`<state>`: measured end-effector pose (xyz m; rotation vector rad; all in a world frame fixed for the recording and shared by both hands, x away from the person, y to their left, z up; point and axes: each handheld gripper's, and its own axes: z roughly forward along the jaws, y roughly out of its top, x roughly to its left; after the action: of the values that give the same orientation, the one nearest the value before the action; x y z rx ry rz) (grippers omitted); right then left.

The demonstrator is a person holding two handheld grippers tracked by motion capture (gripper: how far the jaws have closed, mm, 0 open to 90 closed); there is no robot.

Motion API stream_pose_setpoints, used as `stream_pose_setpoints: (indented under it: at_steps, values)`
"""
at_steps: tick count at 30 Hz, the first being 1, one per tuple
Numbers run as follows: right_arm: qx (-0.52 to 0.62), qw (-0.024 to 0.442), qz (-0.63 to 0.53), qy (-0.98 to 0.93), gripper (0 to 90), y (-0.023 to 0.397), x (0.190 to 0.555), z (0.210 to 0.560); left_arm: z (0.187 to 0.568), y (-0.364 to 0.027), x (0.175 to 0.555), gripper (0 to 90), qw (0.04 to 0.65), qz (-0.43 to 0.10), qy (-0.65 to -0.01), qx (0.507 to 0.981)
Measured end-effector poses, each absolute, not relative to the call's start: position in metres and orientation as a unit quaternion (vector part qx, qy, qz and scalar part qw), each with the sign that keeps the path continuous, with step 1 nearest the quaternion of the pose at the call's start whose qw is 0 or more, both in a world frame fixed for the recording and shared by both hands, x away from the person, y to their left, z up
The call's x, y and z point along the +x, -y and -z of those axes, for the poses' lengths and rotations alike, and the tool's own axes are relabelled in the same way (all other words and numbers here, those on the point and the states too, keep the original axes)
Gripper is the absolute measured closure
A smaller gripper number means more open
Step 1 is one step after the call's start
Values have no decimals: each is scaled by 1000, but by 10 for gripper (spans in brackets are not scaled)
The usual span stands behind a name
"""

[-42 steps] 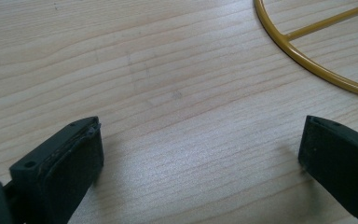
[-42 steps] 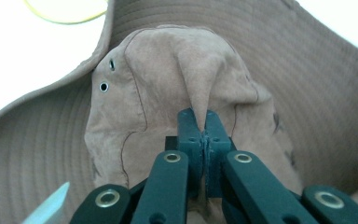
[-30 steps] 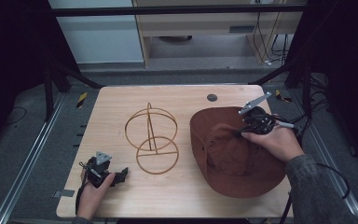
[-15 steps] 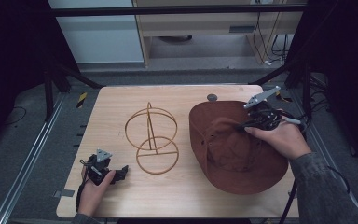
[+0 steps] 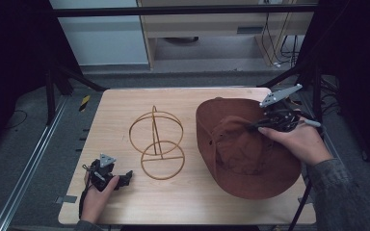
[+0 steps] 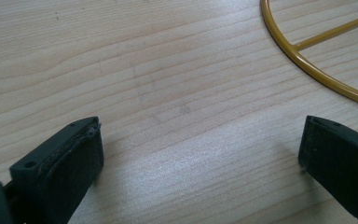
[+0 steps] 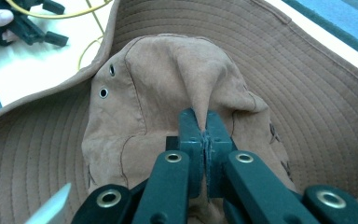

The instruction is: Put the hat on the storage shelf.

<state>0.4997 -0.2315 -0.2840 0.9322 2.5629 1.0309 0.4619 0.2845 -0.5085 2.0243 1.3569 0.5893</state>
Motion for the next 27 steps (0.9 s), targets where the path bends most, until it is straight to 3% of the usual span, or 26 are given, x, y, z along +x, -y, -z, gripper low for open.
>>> stream_pose_setpoints:
  at_steps: [27]
  values:
    - [306, 148, -413, -845, 891, 211, 487, 222, 509, -284, 462, 0, 314, -224, -516, 765]
